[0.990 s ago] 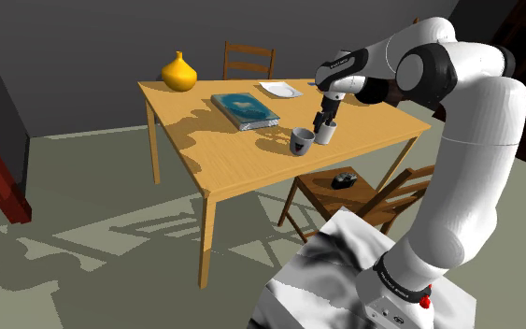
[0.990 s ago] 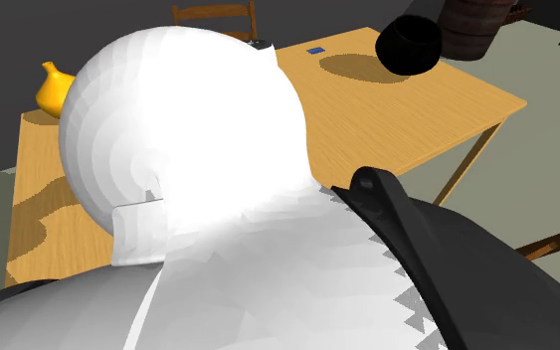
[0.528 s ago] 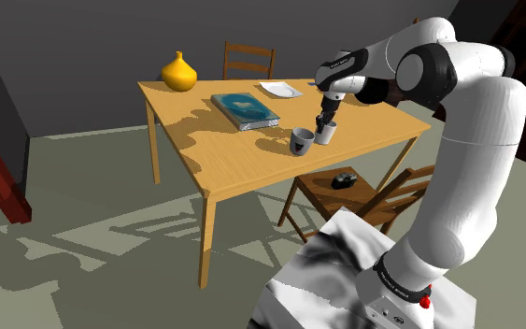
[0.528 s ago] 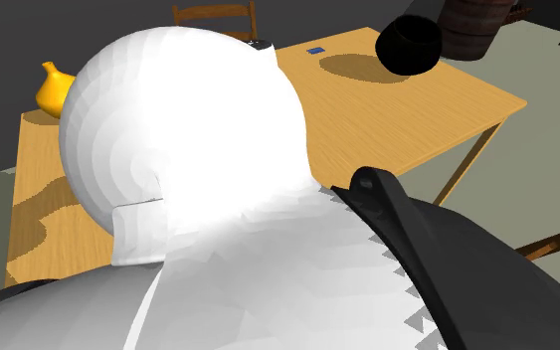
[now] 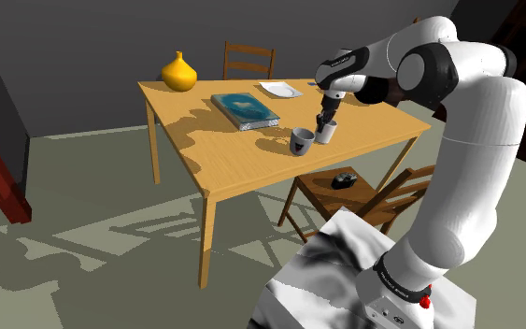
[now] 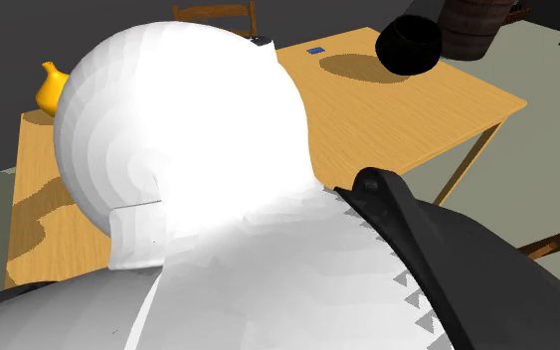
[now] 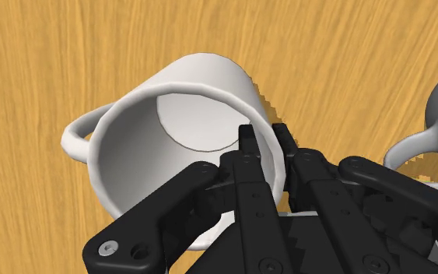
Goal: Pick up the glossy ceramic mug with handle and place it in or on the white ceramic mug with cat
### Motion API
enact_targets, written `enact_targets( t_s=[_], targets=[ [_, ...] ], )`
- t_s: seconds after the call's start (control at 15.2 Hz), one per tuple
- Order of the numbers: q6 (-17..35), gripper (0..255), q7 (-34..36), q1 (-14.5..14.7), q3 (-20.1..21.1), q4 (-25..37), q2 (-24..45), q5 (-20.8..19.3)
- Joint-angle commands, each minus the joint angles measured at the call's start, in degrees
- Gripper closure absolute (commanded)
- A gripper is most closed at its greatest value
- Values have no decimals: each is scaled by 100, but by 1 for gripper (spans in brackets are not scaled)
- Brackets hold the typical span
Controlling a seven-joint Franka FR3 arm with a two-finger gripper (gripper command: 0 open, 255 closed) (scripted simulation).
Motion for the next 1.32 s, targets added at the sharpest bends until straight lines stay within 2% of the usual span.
enact_targets(
  t_s=[0.0,1.25],
  targets=[
    [-116,255,15,11,-19,52,-71,-36],
    [-1409,255,130,56,-127,937,-522,-278]
  ],
)
